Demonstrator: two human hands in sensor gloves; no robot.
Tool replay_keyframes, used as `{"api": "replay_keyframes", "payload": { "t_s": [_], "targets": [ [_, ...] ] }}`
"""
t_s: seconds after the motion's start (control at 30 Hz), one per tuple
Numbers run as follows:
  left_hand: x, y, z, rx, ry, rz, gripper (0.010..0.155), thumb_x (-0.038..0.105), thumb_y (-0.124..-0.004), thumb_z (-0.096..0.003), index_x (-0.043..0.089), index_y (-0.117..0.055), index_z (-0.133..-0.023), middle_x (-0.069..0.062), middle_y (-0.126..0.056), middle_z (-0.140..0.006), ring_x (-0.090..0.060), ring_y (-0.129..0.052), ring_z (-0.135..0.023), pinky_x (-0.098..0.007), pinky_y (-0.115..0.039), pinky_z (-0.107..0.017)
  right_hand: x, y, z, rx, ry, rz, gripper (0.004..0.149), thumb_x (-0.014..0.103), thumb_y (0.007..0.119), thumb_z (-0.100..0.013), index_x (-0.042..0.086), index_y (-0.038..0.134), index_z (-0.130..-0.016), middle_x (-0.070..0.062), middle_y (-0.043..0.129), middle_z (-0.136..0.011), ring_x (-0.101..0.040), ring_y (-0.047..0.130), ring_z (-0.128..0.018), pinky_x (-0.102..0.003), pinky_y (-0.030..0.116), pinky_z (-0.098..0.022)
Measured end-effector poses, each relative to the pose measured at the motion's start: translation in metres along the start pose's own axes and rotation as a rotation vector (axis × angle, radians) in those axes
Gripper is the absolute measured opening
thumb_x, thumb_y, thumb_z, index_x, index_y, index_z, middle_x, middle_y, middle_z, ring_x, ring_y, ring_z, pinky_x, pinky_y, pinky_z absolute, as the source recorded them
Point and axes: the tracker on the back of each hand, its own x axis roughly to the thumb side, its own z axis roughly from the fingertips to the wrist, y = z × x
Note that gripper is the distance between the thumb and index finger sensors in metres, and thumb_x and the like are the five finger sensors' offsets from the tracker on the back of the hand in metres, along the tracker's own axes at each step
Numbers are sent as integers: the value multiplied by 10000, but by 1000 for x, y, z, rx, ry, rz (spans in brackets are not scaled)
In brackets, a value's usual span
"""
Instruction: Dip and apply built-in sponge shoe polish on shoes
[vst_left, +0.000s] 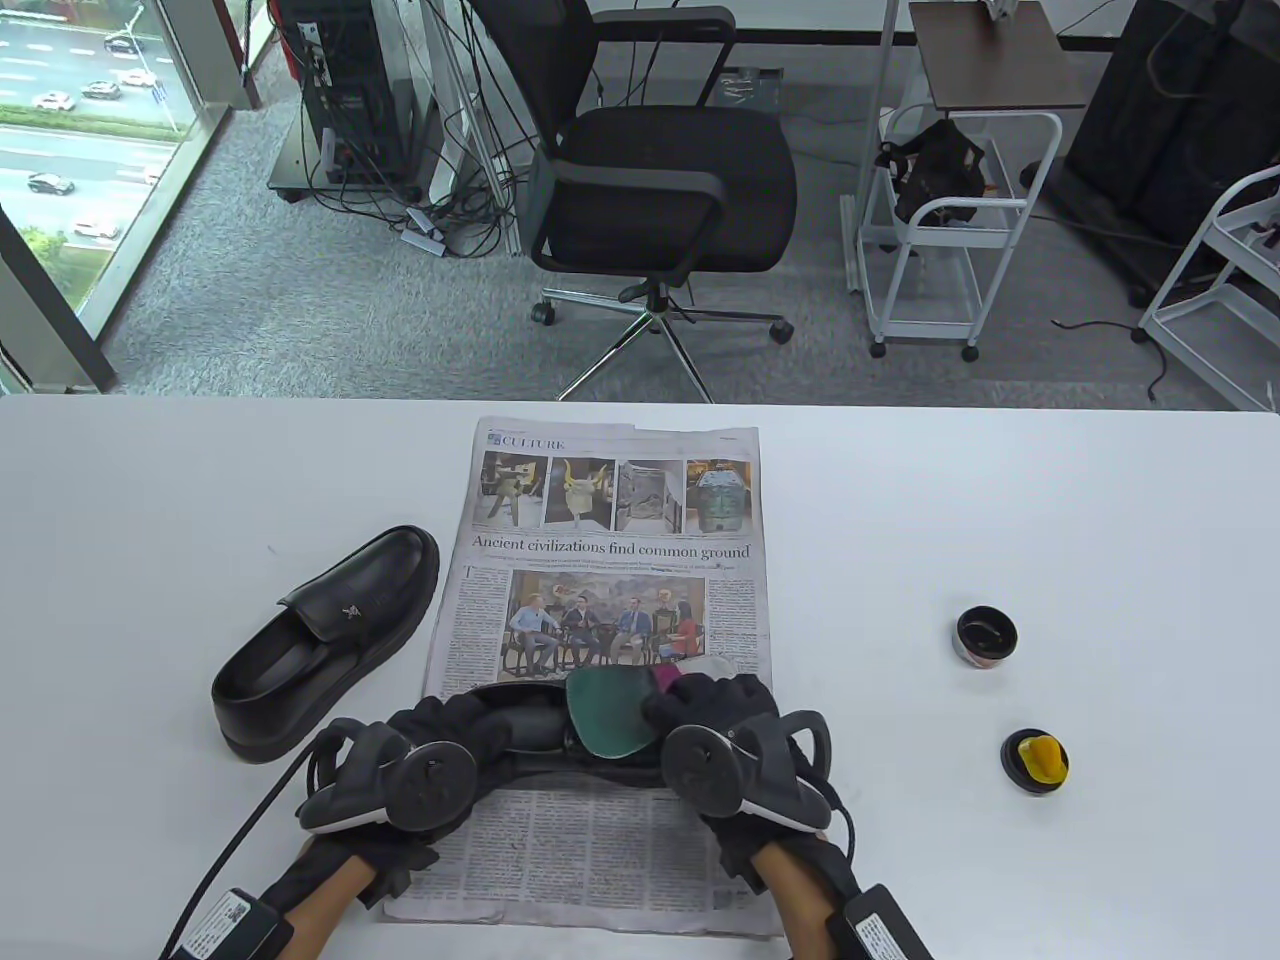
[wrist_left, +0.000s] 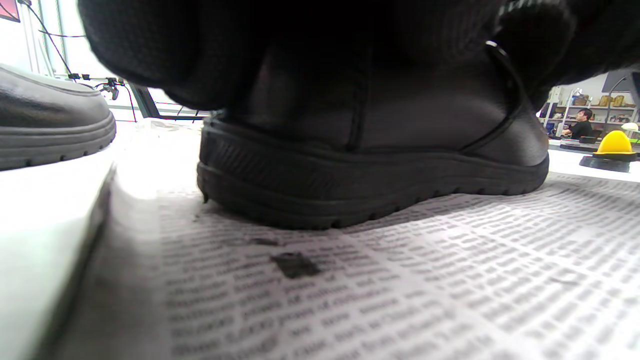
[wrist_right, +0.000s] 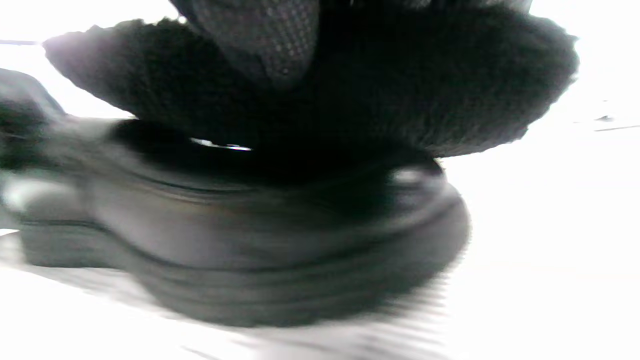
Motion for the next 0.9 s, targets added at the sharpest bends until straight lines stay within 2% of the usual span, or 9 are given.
{"api": "replay_keyframes", "payload": {
  "t_s": [0.17, 0.27, 0.4, 0.47, 0.53, 0.67, 0.8, 0.9],
  "targets": [
    [0, 0, 0, 0, 0, 0, 460, 466, -648, -587, 191, -691, -953, -114, -672, -962, -422, -818, -732, -619, -705, -600, -31, -7, 5, -57, 172, -57, 410, 214, 812, -423, 246, 763, -829, -123, 812, -806, -334, 902, -612, -640, 663, -615],
    [0, 0, 0, 0, 0, 0, 461, 466, -648, -588, 190, -689, -955, -118, -666, -964, -423, -817, -732, -619, -704, -601, -35, -18, 9, -119, 216, -109, 414, 243, 811, -425, 221, 759, -835, -130, 830, -768, -314, 919, -553, -627, 696, -583],
    [0, 0, 0, 0, 0, 0, 461, 467, -647, -588, 190, -688, -955, -119, -663, -963, -425, -818, -732, -622, -703, -599, -23, -31, 14, -192, 203, -265, 422, 266, 813, -426, 190, 758, -837, -137, 846, -734, -307, 931, -515, -621, 715, -563],
    [0, 0, 0, 0, 0, 0, 461, 466, -646, -588, 190, -688, -955, -118, -662, -964, -426, -817, -732, -623, -702, -599, -6, -33, 15, -197, 133, -324, 423, 270, 813, -426, 184, 760, -837, -138, 850, -726, -309, 930, -509, -622, 714, -562],
    [0, 0, 0, -2, 1, 2, 461, 467, -647, -587, 191, -687, -955, -118, -662, -964, -426, -817, -732, -622, -702, -600, 8, -32, 13, -150, 29, -335, 423, 278, 817, -427, 196, 760, -838, -119, 857, -732, -309, 935, -514, -619, 718, -566],
    [0, 0, 0, -2, 3, 3, 464, 471, -645, -588, 191, -686, -956, -116, -660, -964, -425, -816, -732, -622, -702, -600, 31, -21, 8, 41, -148, -366, 423, 268, 840, -418, 222, 768, -833, -99, 867, -744, -304, 948, -527, -614, 726, -572],
    [1, 0, 0, -6, 1, -9, 465, 471, -645, -587, 190, -686, -956, -120, -661, -964, -426, -818, -732, -622, -703, -599, 37, -14, 7, 172, -157, -231, 413, 253, 855, -410, 244, 787, -817, -109, 864, -747, -312, 938, -549, -624, 711, -588],
    [1, 0, 0, -7, 3, -11, 465, 472, -647, -587, 191, -686, -956, -122, -659, -965, -427, -817, -733, -623, -703, -600, 28, -14, 7, 195, -110, -139, 408, 238, 860, -408, 252, 791, -810, -101, 849, -764, -326, 918, -585, -636, 686, -605]
  ]
}}
